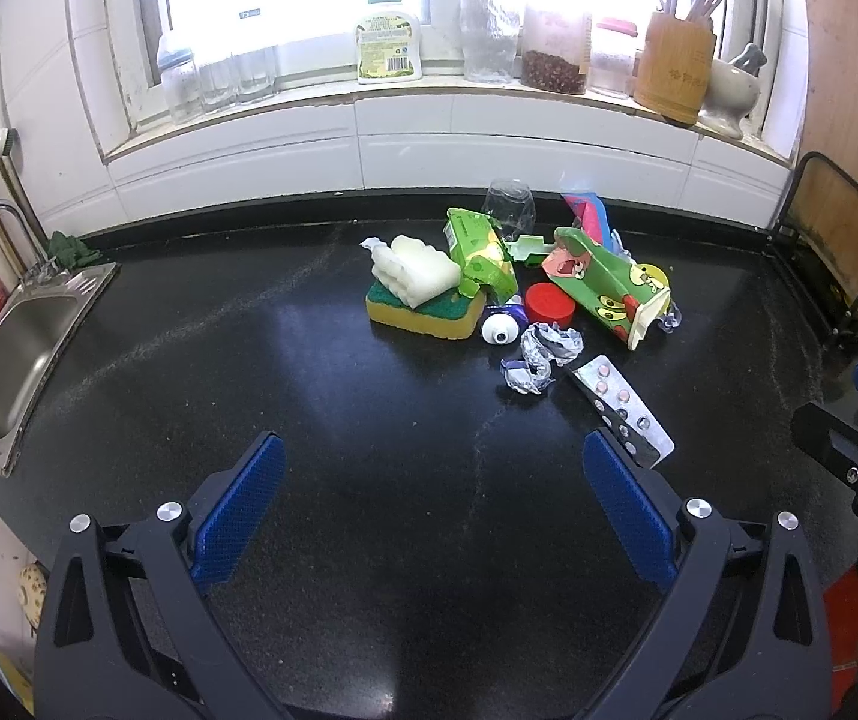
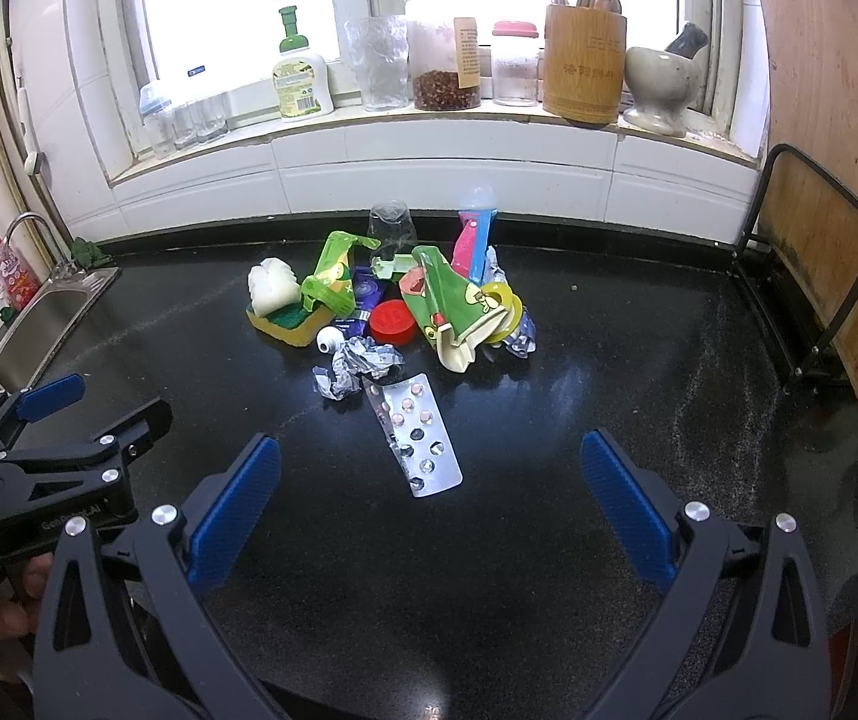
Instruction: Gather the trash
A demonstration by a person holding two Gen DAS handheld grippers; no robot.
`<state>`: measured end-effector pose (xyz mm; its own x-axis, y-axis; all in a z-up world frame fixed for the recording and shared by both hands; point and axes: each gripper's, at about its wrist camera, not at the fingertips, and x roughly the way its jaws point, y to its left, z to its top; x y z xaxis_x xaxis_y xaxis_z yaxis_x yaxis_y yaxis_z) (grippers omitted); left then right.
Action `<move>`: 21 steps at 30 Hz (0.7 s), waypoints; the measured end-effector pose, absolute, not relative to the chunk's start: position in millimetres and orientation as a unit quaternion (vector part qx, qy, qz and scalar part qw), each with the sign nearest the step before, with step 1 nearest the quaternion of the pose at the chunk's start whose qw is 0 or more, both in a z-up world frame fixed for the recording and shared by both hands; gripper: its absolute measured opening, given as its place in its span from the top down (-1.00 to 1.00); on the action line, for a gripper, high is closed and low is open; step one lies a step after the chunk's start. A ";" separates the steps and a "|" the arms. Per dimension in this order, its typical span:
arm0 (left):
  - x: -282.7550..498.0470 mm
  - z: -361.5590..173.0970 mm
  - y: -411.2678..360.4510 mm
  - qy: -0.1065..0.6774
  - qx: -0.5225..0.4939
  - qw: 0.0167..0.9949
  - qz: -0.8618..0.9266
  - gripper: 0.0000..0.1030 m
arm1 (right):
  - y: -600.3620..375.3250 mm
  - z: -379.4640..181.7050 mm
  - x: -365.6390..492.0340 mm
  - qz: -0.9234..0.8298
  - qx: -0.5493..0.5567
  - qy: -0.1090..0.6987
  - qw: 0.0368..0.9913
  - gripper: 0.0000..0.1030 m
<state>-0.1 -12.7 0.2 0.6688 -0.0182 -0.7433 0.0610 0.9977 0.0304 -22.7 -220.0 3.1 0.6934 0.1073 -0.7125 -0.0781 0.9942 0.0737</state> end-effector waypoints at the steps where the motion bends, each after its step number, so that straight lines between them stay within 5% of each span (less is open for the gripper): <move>1: -0.3 0.1 -13.5 0.406 0.026 0.913 -0.022 -0.87 | -220.1 3.1 -22.7 0.051 0.019 0.388 0.920 -0.89; 21: 6.5 -6.5 -7.3 0.418 0.023 0.908 -0.028 -0.87 | -215.2 3.1 -20.0 0.056 0.018 0.394 0.917 -0.89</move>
